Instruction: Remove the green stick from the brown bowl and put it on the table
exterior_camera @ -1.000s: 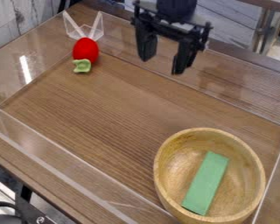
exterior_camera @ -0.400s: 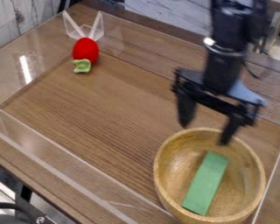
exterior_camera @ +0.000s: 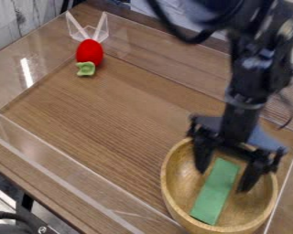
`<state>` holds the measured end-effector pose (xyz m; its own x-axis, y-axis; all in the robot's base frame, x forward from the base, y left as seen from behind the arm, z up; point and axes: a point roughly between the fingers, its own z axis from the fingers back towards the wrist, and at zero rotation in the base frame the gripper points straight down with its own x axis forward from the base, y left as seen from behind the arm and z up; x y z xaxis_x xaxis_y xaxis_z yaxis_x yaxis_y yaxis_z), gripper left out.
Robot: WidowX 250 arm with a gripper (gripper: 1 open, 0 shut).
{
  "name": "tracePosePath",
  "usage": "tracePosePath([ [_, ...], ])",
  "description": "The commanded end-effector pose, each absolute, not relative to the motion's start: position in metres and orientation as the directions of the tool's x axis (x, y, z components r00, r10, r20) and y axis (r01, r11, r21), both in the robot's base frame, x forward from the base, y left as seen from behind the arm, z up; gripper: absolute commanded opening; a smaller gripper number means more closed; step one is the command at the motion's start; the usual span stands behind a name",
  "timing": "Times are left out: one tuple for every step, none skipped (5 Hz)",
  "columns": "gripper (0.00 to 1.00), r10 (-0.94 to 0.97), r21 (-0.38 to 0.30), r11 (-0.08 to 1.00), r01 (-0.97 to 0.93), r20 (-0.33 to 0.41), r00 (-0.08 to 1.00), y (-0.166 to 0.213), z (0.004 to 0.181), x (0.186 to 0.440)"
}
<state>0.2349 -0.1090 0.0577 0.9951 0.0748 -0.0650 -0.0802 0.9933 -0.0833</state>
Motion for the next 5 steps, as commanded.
tracePosePath([
  [1.0,0.12,-0.142,0.983,-0.114,0.032,0.992,-0.097,0.066,0.232],
  [1.0,0.137,-0.162,0.979,-0.124,0.072,0.988,-0.109,0.069,0.243],
  [1.0,0.156,-0.169,0.976,-0.14,0.087,0.984,-0.12,0.069,0.251],
  [1.0,0.131,-0.172,0.979,-0.113,0.097,0.987,-0.116,0.069,0.255],
  [1.0,0.112,-0.169,0.981,-0.094,0.1,0.989,-0.109,0.067,0.259],
])
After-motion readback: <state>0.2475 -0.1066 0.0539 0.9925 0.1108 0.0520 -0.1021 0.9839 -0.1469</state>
